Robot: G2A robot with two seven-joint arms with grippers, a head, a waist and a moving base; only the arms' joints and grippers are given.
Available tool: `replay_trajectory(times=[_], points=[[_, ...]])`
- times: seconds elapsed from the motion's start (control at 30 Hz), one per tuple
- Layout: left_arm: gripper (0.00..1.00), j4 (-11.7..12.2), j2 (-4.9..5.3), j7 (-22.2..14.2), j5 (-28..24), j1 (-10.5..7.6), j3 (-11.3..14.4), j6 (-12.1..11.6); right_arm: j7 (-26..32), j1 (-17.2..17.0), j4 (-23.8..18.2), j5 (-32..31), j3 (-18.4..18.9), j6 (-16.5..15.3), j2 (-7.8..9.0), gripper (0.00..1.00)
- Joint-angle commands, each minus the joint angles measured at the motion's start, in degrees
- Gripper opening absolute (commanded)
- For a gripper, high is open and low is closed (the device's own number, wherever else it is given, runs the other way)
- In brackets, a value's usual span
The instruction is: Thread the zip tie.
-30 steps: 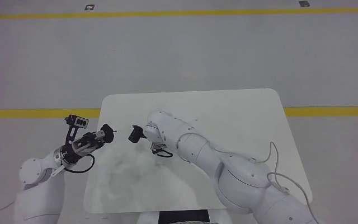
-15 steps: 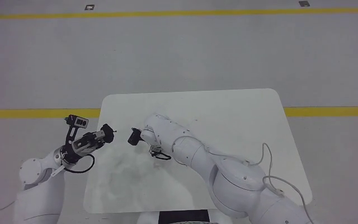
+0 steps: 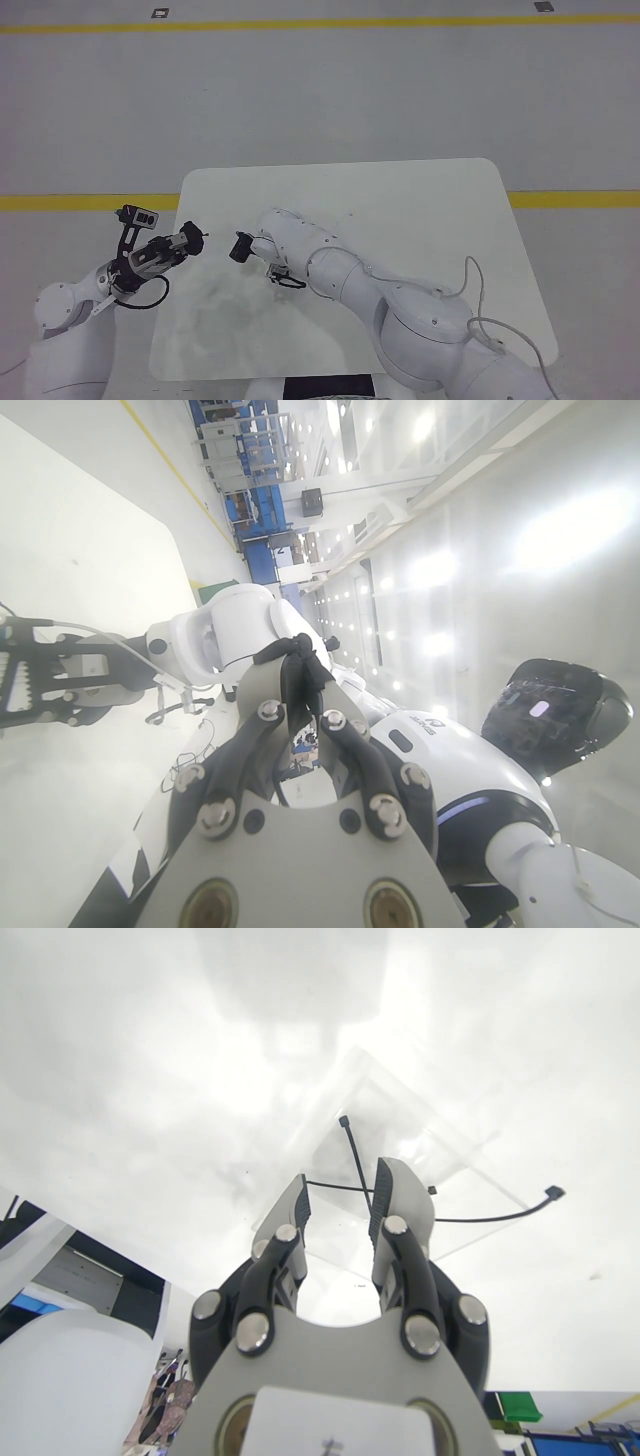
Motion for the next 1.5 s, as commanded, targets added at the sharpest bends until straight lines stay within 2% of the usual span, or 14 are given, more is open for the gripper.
replay_trajectory(times=[0.0,0.27,0.53,0.7,0.77,0.87,1.03,1.13,1.47], points=[[0.00,0.00,0.00,0.00,0.00,0.00,0.00,0.00,-0.09,0.01,0.06,0.32,-0.28,-0.01,-0.02,0.27],[0.00,0.00,0.00,0.00,0.00,0.00,0.00,0.00,-0.75,-0.04,0.12,0.22,-0.49,0.18,-0.07,0.20],[0.00,0.00,0.00,0.00,0.00,0.00,0.00,0.00,-2.57,0.08,0.14,0.02,-0.49,0.95,-0.04,0.21],[0.00,0.00,0.00,0.00,0.00,0.00,0.00,0.00,-2.09,-0.02,0.67,0.48,-0.49,-0.01,-0.05,0.26],[0.00,0.00,0.00,0.00,0.00,0.00,0.00,0.00,-2.02,-0.09,0.87,0.54,-0.49,-0.21,-0.06,0.25],[0.00,0.00,0.00,0.00,0.00,0.00,0.00,0.00,-2.03,-0.11,1.10,0.61,-0.49,-0.39,-0.08,0.23],[0.00,0.00,0.00,0.00,0.00,0.00,0.00,0.00,-2.18,-0.08,1.56,0.86,-0.49,-0.69,-0.11,0.14],[0.00,0.00,0.00,0.00,0.00,0.00,0.00,0.00,-2.15,-0.07,1.75,0.97,-0.49,-0.81,-0.13,0.00],[0.00,0.00,0.00,0.00,0.00,0.00,0.00,0.00,-1.98,0.63,1.68,1.65,-0.49,-0.66,-0.16,0.00]])
